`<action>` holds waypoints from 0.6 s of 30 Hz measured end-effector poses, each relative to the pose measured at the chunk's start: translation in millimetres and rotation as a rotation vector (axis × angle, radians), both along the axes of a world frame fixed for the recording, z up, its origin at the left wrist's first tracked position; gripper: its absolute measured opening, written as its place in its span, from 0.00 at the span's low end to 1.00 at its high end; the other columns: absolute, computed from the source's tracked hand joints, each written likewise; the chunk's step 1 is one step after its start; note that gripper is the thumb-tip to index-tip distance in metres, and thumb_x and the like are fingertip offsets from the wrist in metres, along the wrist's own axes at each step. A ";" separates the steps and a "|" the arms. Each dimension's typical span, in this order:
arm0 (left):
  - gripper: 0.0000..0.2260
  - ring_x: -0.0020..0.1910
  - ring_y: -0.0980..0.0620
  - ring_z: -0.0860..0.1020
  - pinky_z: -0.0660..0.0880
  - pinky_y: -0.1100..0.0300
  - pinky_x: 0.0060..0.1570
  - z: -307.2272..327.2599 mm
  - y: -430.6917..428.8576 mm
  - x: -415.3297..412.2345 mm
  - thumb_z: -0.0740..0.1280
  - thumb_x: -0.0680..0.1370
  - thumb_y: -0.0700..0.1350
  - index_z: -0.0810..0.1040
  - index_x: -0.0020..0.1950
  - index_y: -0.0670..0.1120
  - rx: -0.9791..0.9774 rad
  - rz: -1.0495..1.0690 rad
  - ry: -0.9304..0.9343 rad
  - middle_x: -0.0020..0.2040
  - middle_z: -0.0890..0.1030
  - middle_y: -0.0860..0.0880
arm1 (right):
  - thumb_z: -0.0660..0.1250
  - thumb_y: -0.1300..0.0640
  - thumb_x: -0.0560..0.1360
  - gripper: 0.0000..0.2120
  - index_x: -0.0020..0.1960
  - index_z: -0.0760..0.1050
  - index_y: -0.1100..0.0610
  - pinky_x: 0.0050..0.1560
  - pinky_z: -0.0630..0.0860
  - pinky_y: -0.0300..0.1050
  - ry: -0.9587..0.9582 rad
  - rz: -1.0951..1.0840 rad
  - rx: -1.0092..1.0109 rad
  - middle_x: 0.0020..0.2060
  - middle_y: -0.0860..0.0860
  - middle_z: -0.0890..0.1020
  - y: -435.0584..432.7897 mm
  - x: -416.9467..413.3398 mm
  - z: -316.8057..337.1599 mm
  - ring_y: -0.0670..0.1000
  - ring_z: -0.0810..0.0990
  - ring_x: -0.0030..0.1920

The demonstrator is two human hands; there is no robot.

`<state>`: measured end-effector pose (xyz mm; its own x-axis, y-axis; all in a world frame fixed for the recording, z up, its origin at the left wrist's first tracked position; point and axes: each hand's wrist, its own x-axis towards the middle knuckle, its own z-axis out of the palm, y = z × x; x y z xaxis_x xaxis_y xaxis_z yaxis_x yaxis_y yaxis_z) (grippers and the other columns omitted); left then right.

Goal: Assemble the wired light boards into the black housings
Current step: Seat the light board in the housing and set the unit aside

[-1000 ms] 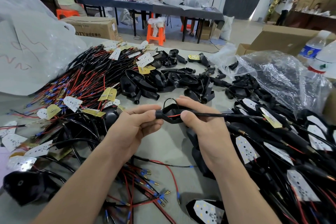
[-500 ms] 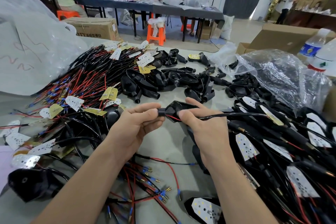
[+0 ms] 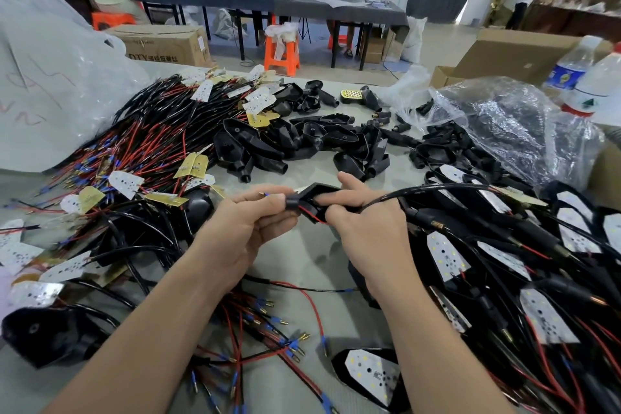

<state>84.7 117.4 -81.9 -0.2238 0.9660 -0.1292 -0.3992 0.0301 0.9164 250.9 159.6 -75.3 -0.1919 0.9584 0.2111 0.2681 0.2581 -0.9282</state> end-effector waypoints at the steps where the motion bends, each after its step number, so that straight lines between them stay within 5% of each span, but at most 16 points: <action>1: 0.14 0.40 0.54 0.87 0.82 0.64 0.40 0.3 -0.1 0.4 0.67 0.79 0.37 0.90 0.40 0.48 -0.001 -0.014 0.011 0.42 0.88 0.45 | 0.69 0.59 0.70 0.19 0.43 0.85 0.33 0.67 0.72 0.40 -0.034 0.026 0.000 0.70 0.41 0.77 0.4 0.6 1.3 0.27 0.73 0.60; 3: 0.09 0.41 0.54 0.87 0.82 0.64 0.40 0.8 -0.1 1.8 0.69 0.75 0.41 0.90 0.41 0.47 -0.004 -0.015 0.012 0.43 0.88 0.44 | 0.71 0.57 0.69 0.16 0.44 0.86 0.34 0.64 0.72 0.38 -0.001 0.083 -0.017 0.68 0.41 0.78 -0.3 -0.1 4.6 0.27 0.74 0.60; 5: 0.11 0.40 0.53 0.87 0.81 0.64 0.38 0.8 0.8 2.7 0.68 0.78 0.39 0.89 0.41 0.45 -0.017 0.032 -0.015 0.42 0.88 0.43 | 0.73 0.57 0.66 0.12 0.46 0.88 0.44 0.60 0.76 0.41 0.264 0.139 -0.072 0.60 0.45 0.84 0.9 1.2 3.7 0.37 0.80 0.60; 8: 0.15 0.35 0.55 0.85 0.80 0.66 0.34 2.1 2.5 2.4 0.65 0.82 0.37 0.88 0.41 0.42 -0.047 0.126 -0.105 0.38 0.86 0.45 | 0.74 0.66 0.65 0.20 0.55 0.86 0.54 0.53 0.78 0.42 0.518 0.298 -0.123 0.52 0.53 0.87 5.5 9.7 -0.1 0.53 0.85 0.54; 13: 0.06 0.31 0.57 0.83 0.79 0.68 0.32 4.1 3.6 -3.5 0.67 0.81 0.36 0.82 0.47 0.38 -0.100 0.163 -0.100 0.34 0.84 0.46 | 0.72 0.73 0.69 0.26 0.63 0.80 0.55 0.49 0.81 0.43 0.578 0.235 -0.134 0.51 0.53 0.87 3.3 5.3 3.9 0.52 0.85 0.47; 16: 0.06 0.32 0.57 0.83 0.80 0.67 0.34 5.9 3.7 -15.0 0.65 0.83 0.36 0.80 0.48 0.40 -0.047 0.309 -0.197 0.34 0.84 0.48 | 0.68 0.69 0.76 0.17 0.63 0.78 0.57 0.46 0.82 0.44 0.881 0.134 -0.323 0.43 0.52 0.85 6.6 9.4 11.6 0.50 0.83 0.42; 18: 0.07 0.32 0.57 0.83 0.80 0.67 0.35 7.7 3.0 -26.6 0.64 0.83 0.37 0.80 0.48 0.40 0.015 0.409 -0.310 0.34 0.84 0.48 | 0.70 0.62 0.74 0.15 0.60 0.81 0.57 0.47 0.82 0.45 1.109 0.153 -0.467 0.48 0.53 0.84 9.6 20.4 16.7 0.50 0.83 0.47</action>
<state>58.1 120.5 -74.2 -0.5371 0.8097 -0.2365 -0.6287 -0.1973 0.7522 271.3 169.2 -58.5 -0.2436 0.9695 -0.0271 -0.7352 -0.2029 -0.6467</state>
